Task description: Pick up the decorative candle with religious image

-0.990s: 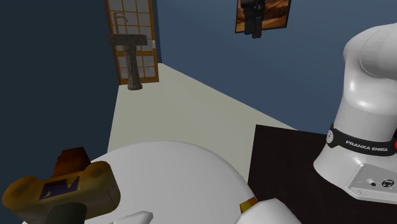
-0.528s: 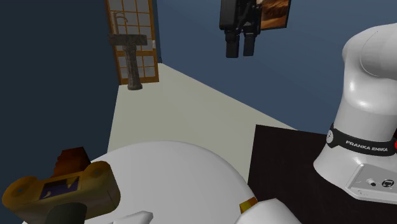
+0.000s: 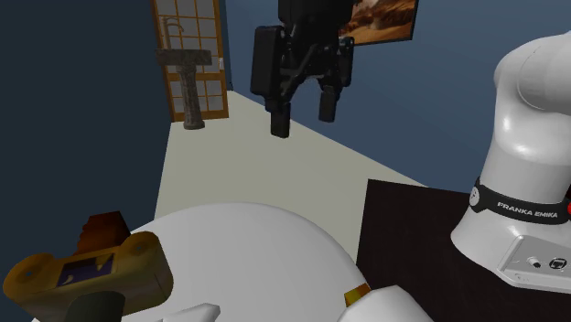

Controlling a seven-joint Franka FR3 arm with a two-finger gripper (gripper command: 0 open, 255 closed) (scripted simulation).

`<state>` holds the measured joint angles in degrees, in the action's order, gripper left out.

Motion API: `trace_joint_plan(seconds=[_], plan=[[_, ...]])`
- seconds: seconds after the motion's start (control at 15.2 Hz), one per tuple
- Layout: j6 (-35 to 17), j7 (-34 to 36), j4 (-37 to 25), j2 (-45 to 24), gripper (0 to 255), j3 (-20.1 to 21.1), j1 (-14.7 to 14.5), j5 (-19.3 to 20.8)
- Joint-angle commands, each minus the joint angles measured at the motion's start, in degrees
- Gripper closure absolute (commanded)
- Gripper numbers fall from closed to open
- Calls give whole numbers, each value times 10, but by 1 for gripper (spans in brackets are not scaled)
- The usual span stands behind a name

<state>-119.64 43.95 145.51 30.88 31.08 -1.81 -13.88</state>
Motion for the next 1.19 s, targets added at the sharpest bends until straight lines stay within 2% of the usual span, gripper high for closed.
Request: trace_joint_plan(seconds=[0.0, 0.2, 0.33, 0.53, 0.66, 0.73, 0.86, 1.12], plan=[[-31, 55, -17, -37, 0, 40, 15, 13], [-74, 145, -50, -106, 0, 105, 50, 56], [-97, 217, -78, -160, 0, 152, 81, 105], [-114, 350, -130, -261, 0, 219, 127, 222], [-105, 455, -173, -345, 0, 243, 135, 329], [-94, 504, -197, -388, 0, 241, 124, 381], [-68, 580, -247, -461, 0, 213, 80, 462], [-18, 675, -354, -574, 0, 146, -17, 556]])
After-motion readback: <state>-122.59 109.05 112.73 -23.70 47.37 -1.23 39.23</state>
